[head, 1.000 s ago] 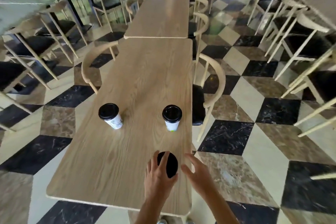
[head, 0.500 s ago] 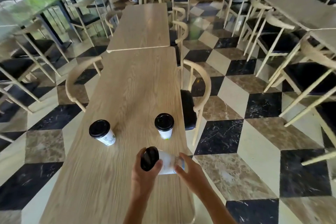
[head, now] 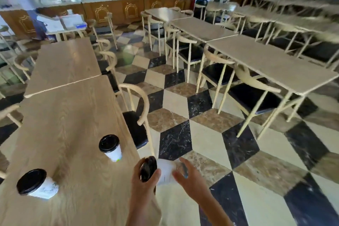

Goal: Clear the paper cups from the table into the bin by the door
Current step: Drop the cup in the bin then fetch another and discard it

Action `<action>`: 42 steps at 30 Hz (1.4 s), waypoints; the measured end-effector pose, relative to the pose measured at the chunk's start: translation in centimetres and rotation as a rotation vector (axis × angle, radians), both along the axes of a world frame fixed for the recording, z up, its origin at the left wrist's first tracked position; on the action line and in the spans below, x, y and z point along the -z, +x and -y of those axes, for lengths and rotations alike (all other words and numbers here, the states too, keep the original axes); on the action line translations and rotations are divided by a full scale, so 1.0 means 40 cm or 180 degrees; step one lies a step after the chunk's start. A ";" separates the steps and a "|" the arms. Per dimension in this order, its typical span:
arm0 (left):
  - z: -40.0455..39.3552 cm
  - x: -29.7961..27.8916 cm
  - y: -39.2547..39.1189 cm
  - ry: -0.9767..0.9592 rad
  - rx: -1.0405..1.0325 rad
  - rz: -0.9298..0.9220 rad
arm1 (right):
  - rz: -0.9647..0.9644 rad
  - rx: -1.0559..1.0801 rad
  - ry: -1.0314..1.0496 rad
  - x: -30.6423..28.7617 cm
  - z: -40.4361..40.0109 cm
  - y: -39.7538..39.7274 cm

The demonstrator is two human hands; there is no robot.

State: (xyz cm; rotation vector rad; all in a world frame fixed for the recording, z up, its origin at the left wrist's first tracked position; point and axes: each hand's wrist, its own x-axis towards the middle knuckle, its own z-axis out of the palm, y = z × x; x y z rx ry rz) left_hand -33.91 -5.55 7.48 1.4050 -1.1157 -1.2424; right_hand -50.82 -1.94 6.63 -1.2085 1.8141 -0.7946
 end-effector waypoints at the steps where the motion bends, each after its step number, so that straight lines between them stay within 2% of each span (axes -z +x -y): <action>1: -0.016 -0.010 -0.043 0.0020 0.0180 0.0063 | 0.0015 0.0163 -0.0038 -0.008 -0.033 -0.041; 8: -0.235 -0.053 -0.498 0.0109 0.1298 -0.0165 | 0.0138 0.1432 -0.0172 -0.038 -0.393 -0.430; 14: -0.577 -0.070 -0.914 0.0168 0.2305 -0.0303 | 0.0042 0.2427 -0.0431 -0.057 -0.821 -0.762; 21: -0.960 -0.107 -1.322 -0.0040 0.3814 -0.0260 | 0.0111 0.3718 -0.0583 -0.086 -1.291 -1.030; 24: -1.096 -0.113 -1.456 -0.0072 0.4265 -0.0330 | 0.0028 0.4127 -0.0645 -0.086 -1.440 -1.099; 33: -1.378 -0.025 -1.838 0.0036 0.5278 -0.0300 | -0.0007 0.5071 -0.0434 -0.022 -1.730 -1.340; 42: -1.523 0.102 -2.264 0.0353 0.5758 0.0098 | 0.0168 0.5547 0.0042 0.072 -1.869 -1.708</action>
